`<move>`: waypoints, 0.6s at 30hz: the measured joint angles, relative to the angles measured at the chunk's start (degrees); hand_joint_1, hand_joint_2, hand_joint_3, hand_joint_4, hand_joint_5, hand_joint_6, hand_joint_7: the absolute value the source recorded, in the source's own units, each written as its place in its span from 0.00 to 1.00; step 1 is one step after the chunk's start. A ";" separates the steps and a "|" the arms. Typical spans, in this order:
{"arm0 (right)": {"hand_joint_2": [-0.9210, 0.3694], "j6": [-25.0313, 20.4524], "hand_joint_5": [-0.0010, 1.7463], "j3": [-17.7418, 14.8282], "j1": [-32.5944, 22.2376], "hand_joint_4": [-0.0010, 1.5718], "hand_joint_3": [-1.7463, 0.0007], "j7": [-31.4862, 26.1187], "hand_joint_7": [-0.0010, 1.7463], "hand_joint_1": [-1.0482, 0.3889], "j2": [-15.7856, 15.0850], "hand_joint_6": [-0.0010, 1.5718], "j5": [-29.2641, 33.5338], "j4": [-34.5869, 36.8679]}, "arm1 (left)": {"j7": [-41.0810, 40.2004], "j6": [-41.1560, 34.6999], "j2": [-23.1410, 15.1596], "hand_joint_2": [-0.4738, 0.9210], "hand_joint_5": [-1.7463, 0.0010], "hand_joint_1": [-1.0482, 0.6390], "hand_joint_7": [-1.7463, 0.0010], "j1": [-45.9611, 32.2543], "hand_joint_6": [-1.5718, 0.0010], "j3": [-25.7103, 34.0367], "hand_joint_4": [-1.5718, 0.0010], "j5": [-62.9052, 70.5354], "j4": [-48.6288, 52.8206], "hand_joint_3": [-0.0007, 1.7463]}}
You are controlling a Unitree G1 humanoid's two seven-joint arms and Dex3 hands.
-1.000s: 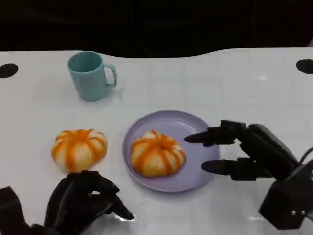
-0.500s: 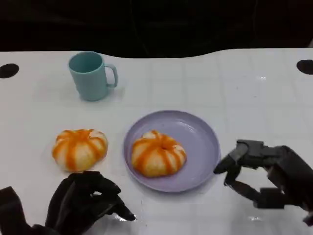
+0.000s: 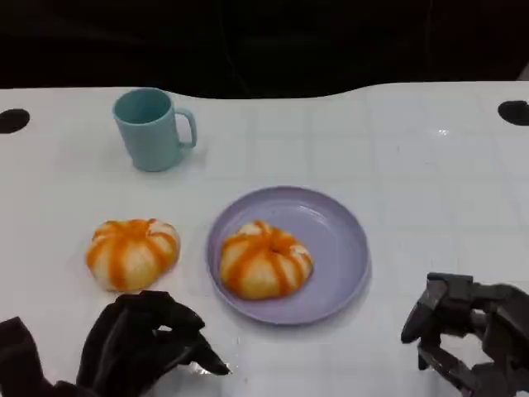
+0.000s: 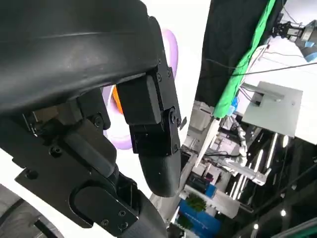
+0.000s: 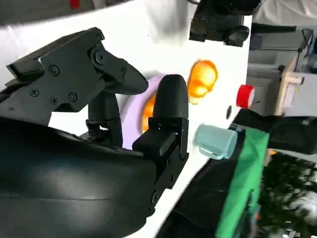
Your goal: Grasp the bread from the table and place it into the plate.
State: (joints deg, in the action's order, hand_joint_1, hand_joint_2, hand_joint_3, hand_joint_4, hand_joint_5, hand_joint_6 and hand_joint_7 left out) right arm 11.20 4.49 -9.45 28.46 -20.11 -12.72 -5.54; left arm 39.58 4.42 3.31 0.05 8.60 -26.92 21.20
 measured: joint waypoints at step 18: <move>0.19 0.66 0.96 -0.75 1.65 0.30 0.50 1.33 0.77 0.64 4.19 0.33 0.07 3.72 | 0.04 0.01 -0.32 0.75 0.72 0.02 0.88 -0.10 0.00 0.41 0.00 -0.39 0.03 0.00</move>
State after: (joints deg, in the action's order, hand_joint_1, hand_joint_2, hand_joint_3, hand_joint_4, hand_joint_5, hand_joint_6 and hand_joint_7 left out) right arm 11.86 3.74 -7.80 29.79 -15.92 -12.66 -1.82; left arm 39.62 4.43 2.99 -0.05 9.01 -27.31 21.23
